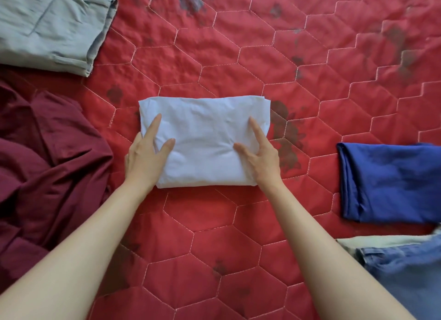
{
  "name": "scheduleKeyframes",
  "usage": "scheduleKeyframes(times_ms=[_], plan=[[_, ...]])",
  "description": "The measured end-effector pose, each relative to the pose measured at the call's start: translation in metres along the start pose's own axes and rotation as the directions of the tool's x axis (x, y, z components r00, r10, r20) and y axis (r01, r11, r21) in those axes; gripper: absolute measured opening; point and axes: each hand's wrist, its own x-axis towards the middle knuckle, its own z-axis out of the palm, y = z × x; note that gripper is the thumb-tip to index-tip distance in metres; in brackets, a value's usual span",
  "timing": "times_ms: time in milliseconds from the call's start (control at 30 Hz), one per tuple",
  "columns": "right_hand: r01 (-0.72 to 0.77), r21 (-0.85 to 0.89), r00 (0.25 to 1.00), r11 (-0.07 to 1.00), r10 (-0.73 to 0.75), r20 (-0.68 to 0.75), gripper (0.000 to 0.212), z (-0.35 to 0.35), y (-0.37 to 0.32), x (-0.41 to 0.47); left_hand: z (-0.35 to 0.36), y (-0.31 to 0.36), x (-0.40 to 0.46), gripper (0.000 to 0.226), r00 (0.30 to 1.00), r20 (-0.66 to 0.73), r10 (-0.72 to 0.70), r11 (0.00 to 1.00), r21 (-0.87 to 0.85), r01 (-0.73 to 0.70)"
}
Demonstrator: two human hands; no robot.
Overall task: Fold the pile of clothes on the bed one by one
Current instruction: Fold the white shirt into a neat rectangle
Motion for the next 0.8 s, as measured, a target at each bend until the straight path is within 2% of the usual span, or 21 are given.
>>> scheduleKeyframes(times_ms=[133, 333, 567, 800], plan=[[0.037, 0.025, 0.998, 0.999, -0.036, -0.041, 0.068, -0.008, 0.017, -0.023, 0.012, 0.003, -0.035, 0.063, 0.998, -0.069, 0.014, 0.993, -0.113, -0.022], [0.068, -0.048, 0.996, 0.997, -0.07, -0.046, 0.067, -0.063, 0.047, -0.049, 0.042, 0.042, -0.087, 0.061, 0.994, -0.091, 0.057, 0.989, -0.13, -0.069], [0.111, -0.069, 0.986, 0.991, -0.119, -0.118, 0.069, -0.207, 0.078, -0.038, 0.096, 0.169, -0.134, 0.06, 0.967, -0.207, 0.149, 0.967, -0.175, -0.186], [0.131, -0.117, 0.961, 0.984, -0.155, -0.227, 0.072, -0.366, 0.142, -0.029, 0.193, 0.303, -0.183, 0.061, 0.942, -0.245, 0.229, 0.933, -0.219, -0.284]])
